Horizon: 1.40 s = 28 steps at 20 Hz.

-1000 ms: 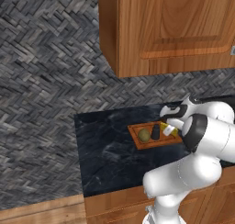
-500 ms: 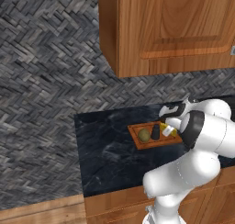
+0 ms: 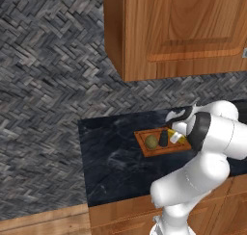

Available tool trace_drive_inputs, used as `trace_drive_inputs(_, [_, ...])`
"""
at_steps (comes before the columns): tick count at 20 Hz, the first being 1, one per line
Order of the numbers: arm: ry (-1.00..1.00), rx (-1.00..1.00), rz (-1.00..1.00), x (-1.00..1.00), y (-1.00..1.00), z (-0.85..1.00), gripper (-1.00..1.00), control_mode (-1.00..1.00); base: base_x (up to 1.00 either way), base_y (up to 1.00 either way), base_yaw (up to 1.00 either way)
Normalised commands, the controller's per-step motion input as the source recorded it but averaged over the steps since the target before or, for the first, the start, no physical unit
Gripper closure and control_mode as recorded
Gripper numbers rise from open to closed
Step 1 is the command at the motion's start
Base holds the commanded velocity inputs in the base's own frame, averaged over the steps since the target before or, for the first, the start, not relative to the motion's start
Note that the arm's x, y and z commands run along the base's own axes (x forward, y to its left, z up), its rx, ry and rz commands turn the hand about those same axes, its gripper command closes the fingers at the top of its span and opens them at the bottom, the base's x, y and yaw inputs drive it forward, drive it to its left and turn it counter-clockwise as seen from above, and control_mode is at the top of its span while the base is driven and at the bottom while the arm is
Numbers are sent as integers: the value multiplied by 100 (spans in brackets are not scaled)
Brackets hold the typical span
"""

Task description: Retrieve the reheated potato from the microwave, then place the potato, cheese, and condiment on the cutting board.

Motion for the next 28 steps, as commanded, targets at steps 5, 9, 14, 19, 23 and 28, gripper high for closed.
trace_drive_inputs(5, [2, 0, 0, 17, 0, -7, 100, -100, 0, 0, 0])
trace_drive_inputs(9, [4, 0, 0, 8, 0, -14, 100, -100, 0, 0, 0])
trace_drive_inputs(14, [4, 0, 0, 0, 3, -22, 100, -100, 0, 0, 0])
trace_drive_inputs(19, [0, 0, 0, -1, 2, -16, 100, -100, 0, 0, 0])
trace_drive_inputs(23, [1, 0, 0, -6, 0, -15, -100, -100, 0, 0, 0])
trace_drive_inputs(28, [1, 0, 0, -8, 0, -8, -100, -100, 0, 0, 0])
